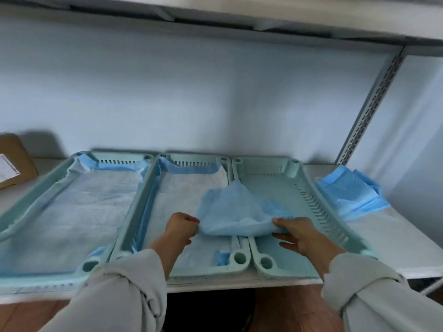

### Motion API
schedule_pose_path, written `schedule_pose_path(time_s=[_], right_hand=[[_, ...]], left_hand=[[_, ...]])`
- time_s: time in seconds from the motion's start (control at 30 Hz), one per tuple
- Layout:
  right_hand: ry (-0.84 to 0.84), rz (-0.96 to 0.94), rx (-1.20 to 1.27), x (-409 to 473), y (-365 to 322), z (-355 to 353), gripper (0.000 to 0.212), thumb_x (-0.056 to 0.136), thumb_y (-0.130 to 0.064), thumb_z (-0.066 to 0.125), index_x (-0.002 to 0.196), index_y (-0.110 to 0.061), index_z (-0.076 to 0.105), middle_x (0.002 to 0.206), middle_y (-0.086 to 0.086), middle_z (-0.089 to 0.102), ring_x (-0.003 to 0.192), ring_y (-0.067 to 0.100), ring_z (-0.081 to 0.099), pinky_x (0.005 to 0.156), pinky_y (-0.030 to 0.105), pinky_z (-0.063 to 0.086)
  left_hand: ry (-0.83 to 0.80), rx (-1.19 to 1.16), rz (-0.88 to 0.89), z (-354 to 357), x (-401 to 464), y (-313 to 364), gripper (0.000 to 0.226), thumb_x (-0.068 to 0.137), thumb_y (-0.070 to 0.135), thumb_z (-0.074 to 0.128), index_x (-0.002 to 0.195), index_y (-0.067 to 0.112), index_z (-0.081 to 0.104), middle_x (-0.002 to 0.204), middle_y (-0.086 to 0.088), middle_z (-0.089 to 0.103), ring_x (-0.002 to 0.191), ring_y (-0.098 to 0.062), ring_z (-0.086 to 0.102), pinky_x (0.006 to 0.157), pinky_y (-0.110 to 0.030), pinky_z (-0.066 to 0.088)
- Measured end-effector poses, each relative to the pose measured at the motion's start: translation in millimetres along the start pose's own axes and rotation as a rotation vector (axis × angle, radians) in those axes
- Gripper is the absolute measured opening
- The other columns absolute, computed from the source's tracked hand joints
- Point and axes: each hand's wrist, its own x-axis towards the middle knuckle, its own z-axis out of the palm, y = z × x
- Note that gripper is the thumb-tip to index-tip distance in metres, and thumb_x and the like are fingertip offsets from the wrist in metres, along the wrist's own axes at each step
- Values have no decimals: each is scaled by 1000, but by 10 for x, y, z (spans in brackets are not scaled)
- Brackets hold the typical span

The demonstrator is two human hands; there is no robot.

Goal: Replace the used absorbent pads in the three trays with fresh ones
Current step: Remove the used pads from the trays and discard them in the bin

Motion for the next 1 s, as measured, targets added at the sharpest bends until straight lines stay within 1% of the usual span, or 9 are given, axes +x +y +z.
schedule_pose_path(time_s=[0.13, 0.27, 0.37, 0.43, 0.53, 0.67, 0.8, 0.9, 1.0], right_hand=[[36, 20, 26, 77, 13, -52, 55, 83, -20, 72, 128, -3, 46, 110, 18, 59, 79, 31, 66, 72, 40, 50], [111, 46, -148, 115, 32, -137, 42, 81, -10, 69, 118, 0, 51, 101, 21, 63, 64, 26, 65, 59, 33, 49], [125, 116, -366, 111, 105, -195, 36, 80, 6, 61, 115, 5, 51, 99, 27, 66, 65, 26, 66, 69, 38, 51], [121, 83, -564, 71, 92, -184, 46, 78, 5, 64, 122, 4, 49, 110, 24, 61, 91, 31, 65, 84, 41, 50], [103, -169, -759, -22, -23, -91, 62, 83, -6, 63, 140, -5, 39, 138, 17, 47, 128, 32, 46, 106, 37, 39], [-147, -462, -746, -137, -118, 232, 54, 89, -21, 62, 139, -13, 44, 144, 8, 46, 132, 25, 43, 108, 34, 33], [-357, -476, -874, -113, 31, 420, 48, 84, -26, 70, 129, -19, 57, 134, 2, 55, 123, 18, 51, 104, 29, 40], [-334, -479, -867, -43, 87, 400, 42, 74, -30, 78, 113, -25, 64, 122, 0, 61, 110, 15, 57, 98, 31, 47], [-313, -500, -875, -47, 63, 389, 62, 70, -36, 80, 124, -25, 51, 125, -1, 53, 111, 17, 54, 98, 33, 46]], left_hand=[[15, 24, -6, -44, -23, 18, 19, 89, 1, 52, 75, 12, 60, 93, -17, 61, 80, -27, 60, 68, -32, 48], [8, 177, -9, -106, 6, 95, 11, 89, 6, 52, 89, 6, 63, 100, -19, 62, 82, -28, 63, 72, -36, 51], [0, 440, 9, -106, -7, 53, 22, 87, 8, 52, 106, 5, 64, 109, -18, 63, 93, -29, 63, 80, -36, 53], [12, 550, 71, -83, -33, 74, 27, 86, 9, 54, 111, 7, 64, 114, -15, 62, 100, -29, 60, 86, -34, 51], [23, 560, 200, 33, -65, 183, 30, 86, 12, 55, 114, 16, 62, 120, -10, 58, 108, -27, 58, 93, -34, 50], [-160, 493, 354, 300, -217, 320, 31, 88, 5, 51, 114, 17, 63, 122, -9, 59, 111, -22, 56, 95, -29, 44], [-477, 513, 344, 476, -351, 256, 40, 90, 4, 54, 129, 11, 56, 125, -13, 59, 106, -21, 58, 93, -27, 47], [-438, 486, 278, 441, -300, 242, 35, 90, 5, 53, 124, 10, 60, 109, -15, 59, 91, -24, 60, 69, -20, 45], [-315, 565, 210, 370, -173, 204, 33, 90, 7, 50, 120, 14, 61, 110, -8, 55, 102, -25, 56, 80, -26, 49]])
